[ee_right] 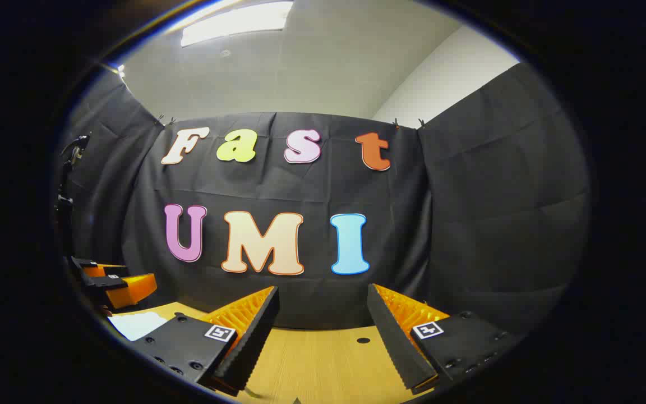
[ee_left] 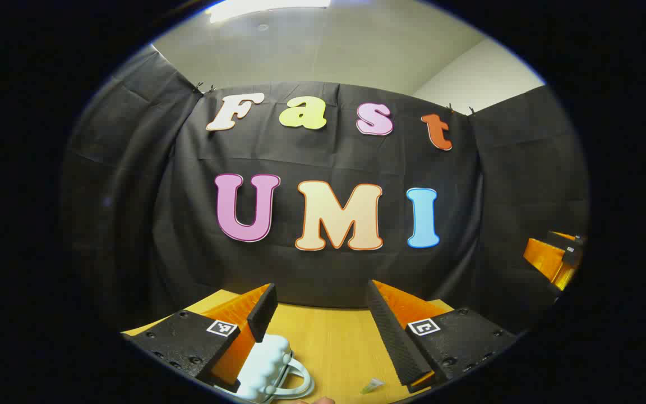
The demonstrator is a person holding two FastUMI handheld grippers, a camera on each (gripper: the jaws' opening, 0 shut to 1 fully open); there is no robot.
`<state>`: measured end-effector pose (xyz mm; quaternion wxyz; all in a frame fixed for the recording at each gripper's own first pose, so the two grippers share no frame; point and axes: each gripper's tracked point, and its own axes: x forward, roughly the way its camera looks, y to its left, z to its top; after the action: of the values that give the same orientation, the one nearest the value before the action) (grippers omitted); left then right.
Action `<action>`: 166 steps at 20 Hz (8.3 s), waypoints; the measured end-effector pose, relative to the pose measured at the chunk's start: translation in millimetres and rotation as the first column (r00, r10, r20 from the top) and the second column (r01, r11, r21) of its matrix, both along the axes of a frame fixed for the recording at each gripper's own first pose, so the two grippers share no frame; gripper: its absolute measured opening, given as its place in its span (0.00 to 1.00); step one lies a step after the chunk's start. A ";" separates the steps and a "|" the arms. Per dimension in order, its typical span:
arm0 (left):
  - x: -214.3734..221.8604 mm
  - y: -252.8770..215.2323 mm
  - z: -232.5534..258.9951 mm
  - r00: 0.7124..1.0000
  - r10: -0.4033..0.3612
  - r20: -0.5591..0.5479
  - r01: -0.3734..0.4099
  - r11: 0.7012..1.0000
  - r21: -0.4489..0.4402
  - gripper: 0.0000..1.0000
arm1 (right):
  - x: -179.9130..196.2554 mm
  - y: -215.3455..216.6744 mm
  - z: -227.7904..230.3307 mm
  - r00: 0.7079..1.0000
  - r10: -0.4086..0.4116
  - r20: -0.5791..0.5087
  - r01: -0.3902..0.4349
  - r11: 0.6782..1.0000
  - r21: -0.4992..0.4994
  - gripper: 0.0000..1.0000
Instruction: First open the suitcase, pack the skin care products into it, and then close the suitcase.
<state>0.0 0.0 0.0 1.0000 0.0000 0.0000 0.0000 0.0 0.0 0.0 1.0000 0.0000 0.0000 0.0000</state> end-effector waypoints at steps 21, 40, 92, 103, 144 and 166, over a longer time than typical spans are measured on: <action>5.5 14.8 -270.2 0.779 -0.011 -0.627 0.095 0.990 0.100 0.95 | 13.9 4.8 -60.4 0.993 0.024 -0.117 -0.030 0.998 -0.053 0.98; 15.0 17.1 -347.2 0.497 -0.043 -0.867 0.092 0.996 0.004 0.04 | 0.5 -5.7 -70.6 0.991 0.026 -0.132 -0.045 0.989 -0.141 1.00; 63.5 516.3 -279.3 0.667 0.045 -0.744 -0.227 0.963 -0.145 0.00 | 53.5 110.6 -57.3 0.965 -0.242 -0.098 0.239 0.970 -0.037 0.98; 36.0 537.0 -295.0 0.747 0.267 -0.609 -0.371 0.927 -0.048 0.96 | 53.9 114.8 -61.6 0.969 -0.220 -0.108 0.217 0.975 -0.038 0.98; -22.7 -129.2 -271.5 0.866 -0.321 -0.383 0.333 0.942 -0.038 0.95 | -26.3 -29.8 -136.5 0.962 0.070 -0.265 -0.084 0.996 -0.041 0.98; -13.9 -80.3 -232.0 0.807 -0.343 -0.481 0.336 0.936 -0.105 0.11 | -74.1 39.2 -293.9 0.868 0.156 -0.472 -0.163 0.986 0.027 0.99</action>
<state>-13.9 -80.3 -232.0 0.9505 -0.0073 0.2544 -0.1785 -74.1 39.2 -293.9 0.9663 -0.0068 0.2437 0.0824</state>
